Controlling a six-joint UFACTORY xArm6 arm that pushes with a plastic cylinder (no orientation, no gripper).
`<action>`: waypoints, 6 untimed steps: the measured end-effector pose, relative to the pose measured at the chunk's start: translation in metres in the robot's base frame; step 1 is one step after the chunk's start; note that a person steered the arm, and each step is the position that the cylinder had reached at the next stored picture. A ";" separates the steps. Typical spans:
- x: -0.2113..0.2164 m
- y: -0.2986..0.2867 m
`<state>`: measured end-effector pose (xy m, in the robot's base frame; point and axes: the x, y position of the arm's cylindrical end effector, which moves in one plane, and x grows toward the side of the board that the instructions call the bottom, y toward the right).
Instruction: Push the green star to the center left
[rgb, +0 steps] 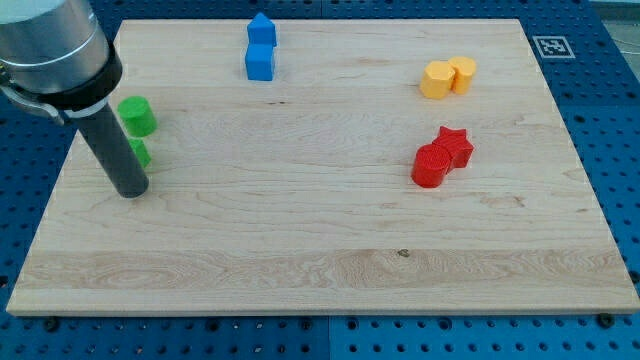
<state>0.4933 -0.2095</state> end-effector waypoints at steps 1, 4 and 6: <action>-0.012 0.018; -0.034 -0.091; -0.035 -0.095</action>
<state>0.4585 -0.3047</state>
